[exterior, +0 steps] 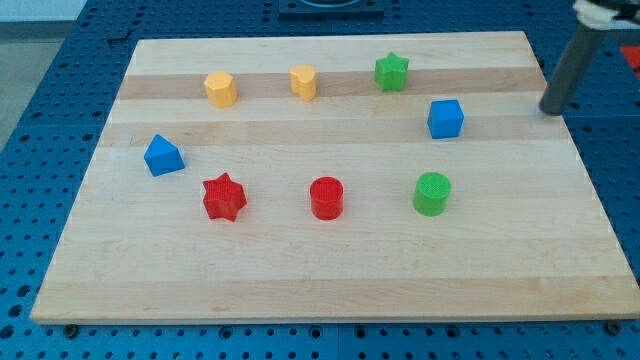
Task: Point your arm towards green circle
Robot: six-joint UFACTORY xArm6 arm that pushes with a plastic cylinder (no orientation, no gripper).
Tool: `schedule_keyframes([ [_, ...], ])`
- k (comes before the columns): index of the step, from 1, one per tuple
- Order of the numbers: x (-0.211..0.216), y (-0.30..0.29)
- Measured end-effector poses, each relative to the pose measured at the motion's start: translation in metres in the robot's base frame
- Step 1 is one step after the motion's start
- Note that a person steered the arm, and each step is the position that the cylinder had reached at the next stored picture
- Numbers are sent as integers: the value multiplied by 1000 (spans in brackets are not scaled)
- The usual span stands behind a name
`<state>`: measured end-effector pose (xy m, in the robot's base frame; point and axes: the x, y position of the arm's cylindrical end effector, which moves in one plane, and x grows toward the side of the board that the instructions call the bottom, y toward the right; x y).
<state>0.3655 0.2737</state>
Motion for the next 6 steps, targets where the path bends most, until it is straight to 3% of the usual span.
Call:
schedule_keyframes([
  [1,52,-8],
  [3,53,-161],
  [4,57,-208],
  [6,91,-225],
])
